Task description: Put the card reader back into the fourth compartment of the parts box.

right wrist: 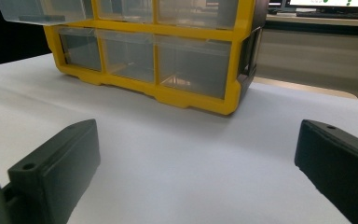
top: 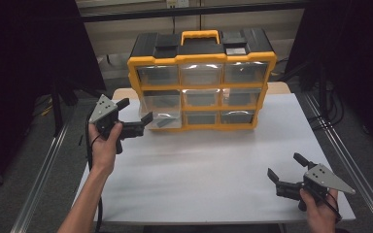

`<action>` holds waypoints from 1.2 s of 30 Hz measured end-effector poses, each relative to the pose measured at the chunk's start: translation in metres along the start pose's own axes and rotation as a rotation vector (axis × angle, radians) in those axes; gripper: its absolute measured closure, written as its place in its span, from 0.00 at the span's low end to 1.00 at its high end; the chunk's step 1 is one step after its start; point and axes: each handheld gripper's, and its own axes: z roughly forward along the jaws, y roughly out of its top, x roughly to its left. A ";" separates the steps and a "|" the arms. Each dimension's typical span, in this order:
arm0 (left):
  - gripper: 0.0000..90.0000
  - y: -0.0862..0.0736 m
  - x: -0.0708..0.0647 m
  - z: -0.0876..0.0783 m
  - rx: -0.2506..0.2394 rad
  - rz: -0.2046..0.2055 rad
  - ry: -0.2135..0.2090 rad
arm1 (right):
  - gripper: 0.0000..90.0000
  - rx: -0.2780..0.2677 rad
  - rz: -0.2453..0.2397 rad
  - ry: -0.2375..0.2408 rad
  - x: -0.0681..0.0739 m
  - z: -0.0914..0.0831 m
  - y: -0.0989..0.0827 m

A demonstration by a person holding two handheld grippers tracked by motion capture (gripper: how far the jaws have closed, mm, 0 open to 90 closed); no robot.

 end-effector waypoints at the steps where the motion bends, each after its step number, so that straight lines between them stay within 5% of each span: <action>1: 0.01 -0.002 -0.002 -0.001 -0.004 0.004 -0.004 | 0.00 -0.001 -0.001 -0.003 0.000 0.000 0.000; 18: 0.02 -0.045 -0.021 -0.032 -0.004 -0.053 0.035 | 0.00 -0.001 0.002 -0.005 0.000 -0.001 0.000; 29: 0.03 -0.080 -0.033 -0.052 -0.021 -0.069 0.112 | 0.00 0.000 0.003 -0.003 0.000 -0.001 0.000; 36: 0.03 -0.096 -0.043 -0.059 0.011 -0.114 0.099 | 0.00 0.000 0.004 -0.008 0.001 -0.001 0.000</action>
